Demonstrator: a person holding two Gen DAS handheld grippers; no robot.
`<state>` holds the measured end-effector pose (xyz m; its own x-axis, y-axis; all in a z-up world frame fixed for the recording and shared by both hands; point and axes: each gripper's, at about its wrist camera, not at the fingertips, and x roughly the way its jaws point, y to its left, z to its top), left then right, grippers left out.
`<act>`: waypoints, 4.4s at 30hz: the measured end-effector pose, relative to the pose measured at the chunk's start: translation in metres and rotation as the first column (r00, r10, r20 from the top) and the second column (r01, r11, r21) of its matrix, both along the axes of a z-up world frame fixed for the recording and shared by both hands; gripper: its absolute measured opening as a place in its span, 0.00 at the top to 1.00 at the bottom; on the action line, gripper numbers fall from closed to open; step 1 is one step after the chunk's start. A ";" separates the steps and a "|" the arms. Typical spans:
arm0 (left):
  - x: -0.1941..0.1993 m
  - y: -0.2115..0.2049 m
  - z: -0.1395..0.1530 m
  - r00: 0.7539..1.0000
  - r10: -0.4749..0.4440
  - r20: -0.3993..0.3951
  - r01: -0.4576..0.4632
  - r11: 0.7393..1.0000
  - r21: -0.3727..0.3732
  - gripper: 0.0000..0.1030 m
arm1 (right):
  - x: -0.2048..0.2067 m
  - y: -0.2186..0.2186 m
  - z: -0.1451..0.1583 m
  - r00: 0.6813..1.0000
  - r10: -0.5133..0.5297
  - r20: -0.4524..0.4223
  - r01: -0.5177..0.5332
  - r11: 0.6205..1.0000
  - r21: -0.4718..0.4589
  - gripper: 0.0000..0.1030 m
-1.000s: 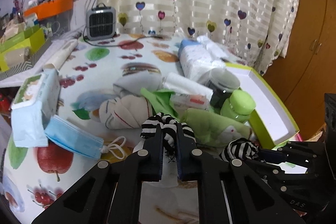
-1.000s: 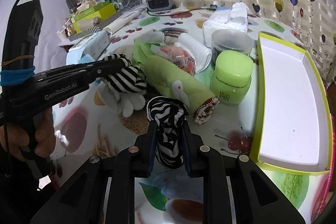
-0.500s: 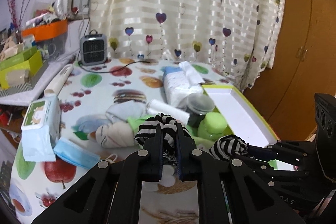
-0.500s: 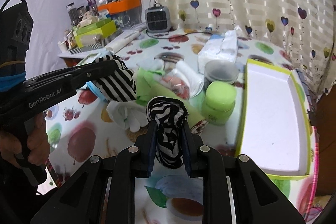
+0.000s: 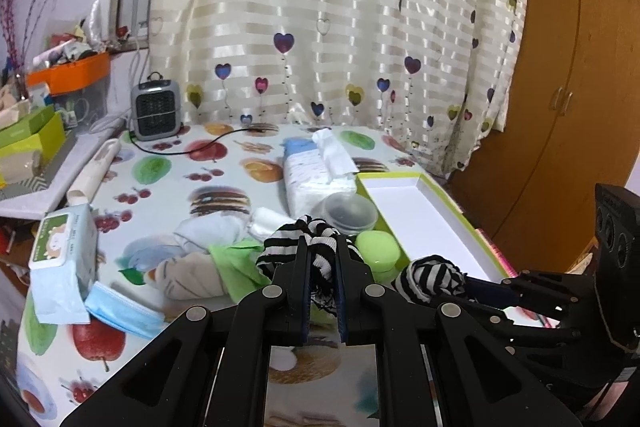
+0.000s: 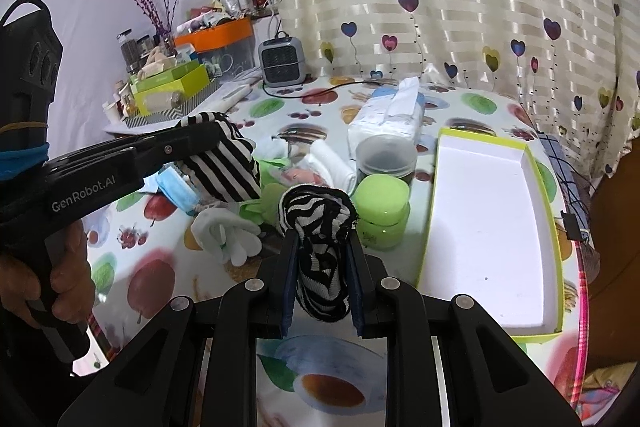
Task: Organize soft objects
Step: 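Carry both striped socks over the white tray with both grippers, then lower the striped socks into the tray and open both grippers, then move both open grippers back toward the pile of soft items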
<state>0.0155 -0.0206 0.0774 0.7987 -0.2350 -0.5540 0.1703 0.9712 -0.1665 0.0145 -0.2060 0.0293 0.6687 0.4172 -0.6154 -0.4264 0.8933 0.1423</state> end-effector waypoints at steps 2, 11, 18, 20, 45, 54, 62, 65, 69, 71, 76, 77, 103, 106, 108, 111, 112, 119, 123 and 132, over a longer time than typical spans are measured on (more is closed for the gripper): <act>0.003 -0.003 0.001 1.000 -0.010 -0.003 0.010 1.000 -0.004 0.91 | 0.000 -0.003 0.001 1.000 -0.004 0.003 0.003 1.000 0.006 0.78; 0.014 -0.026 0.002 0.998 -0.062 -0.004 0.062 0.998 -0.007 0.91 | 0.004 -0.023 0.003 0.999 -0.047 0.008 0.047 0.998 0.033 0.78; 0.029 -0.056 -0.001 0.991 -0.132 -0.008 0.132 0.991 -0.001 0.91 | 0.014 -0.050 -0.001 0.993 -0.117 -0.003 0.117 0.992 0.042 0.78; 0.034 -0.065 -0.003 0.988 -0.153 -0.014 0.153 0.988 -0.002 0.91 | 0.018 -0.059 -0.004 0.990 -0.142 -0.012 0.142 0.989 0.043 0.78; 0.090 -0.167 -0.052 0.932 -0.326 -0.157 0.335 0.942 0.034 0.91 | 0.065 -0.138 -0.063 0.935 -0.324 -0.142 0.328 0.945 0.001 0.78; 0.107 -0.184 -0.078 0.914 -0.331 -0.236 0.353 0.934 0.057 0.91 | 0.072 -0.142 -0.072 0.933 -0.329 -0.146 0.327 0.944 -0.034 0.72; 0.104 -0.186 -0.077 0.913 -0.338 -0.230 0.361 0.930 0.067 0.73 | 0.067 -0.140 -0.066 0.936 -0.336 -0.107 0.330 0.941 -0.071 0.59; 0.100 -0.185 -0.070 0.916 -0.341 -0.210 0.361 0.930 0.065 0.71 | 0.063 -0.140 -0.061 0.935 -0.342 -0.092 0.336 0.939 -0.073 0.59; 0.094 -0.182 -0.061 0.921 -0.340 -0.188 0.356 0.932 0.061 0.70 | 0.057 -0.140 -0.051 0.933 -0.355 -0.063 0.349 0.933 -0.085 0.59; 0.091 -0.182 -0.056 0.923 -0.343 -0.176 0.357 0.932 0.059 0.70 | 0.054 -0.140 -0.046 0.932 -0.360 -0.049 0.355 0.931 -0.089 0.59; 0.083 -0.179 -0.047 0.924 -0.350 -0.155 0.361 0.931 0.053 0.70 | 0.045 -0.138 -0.035 0.929 -0.371 -0.018 0.367 0.924 -0.106 0.59; 0.081 -0.178 -0.046 0.924 -0.351 -0.149 0.362 0.931 0.050 0.70 | 0.043 -0.138 -0.032 0.928 -0.373 -0.011 0.369 0.923 -0.109 0.59; 0.022 -0.092 -0.013 0.972 -0.233 -0.038 0.234 0.972 0.012 0.64 | -0.004 -0.071 0.010 0.960 -0.260 0.101 0.273 0.952 -0.142 0.46; 0.018 -0.077 -0.014 0.978 -0.207 -0.035 0.207 0.978 0.004 0.62 | -0.005 -0.062 0.011 0.965 -0.241 0.099 0.254 0.955 -0.151 0.46; 0.016 -0.070 -0.017 0.981 -0.191 -0.037 0.191 0.982 -0.002 0.62 | -0.007 -0.055 0.011 0.969 -0.227 0.098 0.241 0.958 -0.158 0.46; 0.013 -0.058 -0.020 0.984 -0.172 -0.041 0.171 0.985 -0.007 0.62 | -0.009 -0.047 0.012 0.972 -0.212 0.101 0.226 0.960 -0.164 0.46; 0.012 -0.054 -0.021 0.985 -0.165 -0.041 0.164 0.986 -0.009 0.62 | -0.009 -0.044 0.011 0.974 -0.205 0.100 0.219 0.962 -0.165 0.46; 0.008 -0.035 -0.027 0.990 -0.128 -0.051 0.128 0.992 -0.018 0.61 | -0.009 -0.027 0.009 0.982 -0.166 0.089 0.180 0.968 -0.177 0.46; 0.007 -0.027 -0.030 0.992 -0.112 -0.056 0.111 0.994 -0.021 0.61 | -0.008 -0.020 0.009 0.985 -0.147 0.086 0.160 0.972 -0.173 0.46; 0.002 -0.002 -0.038 0.996 -0.043 -0.073 0.042 0.999 -0.023 0.61 | -0.006 -0.010 0.004 0.993 -0.091 0.069 0.100 0.985 -0.143 0.46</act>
<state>0.0174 -0.0223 0.0395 0.7452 -0.2804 -0.6049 0.1980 0.9594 -0.2008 0.0086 -0.2161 0.0333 0.7402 0.2582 -0.6208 -0.3420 0.9396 -0.0170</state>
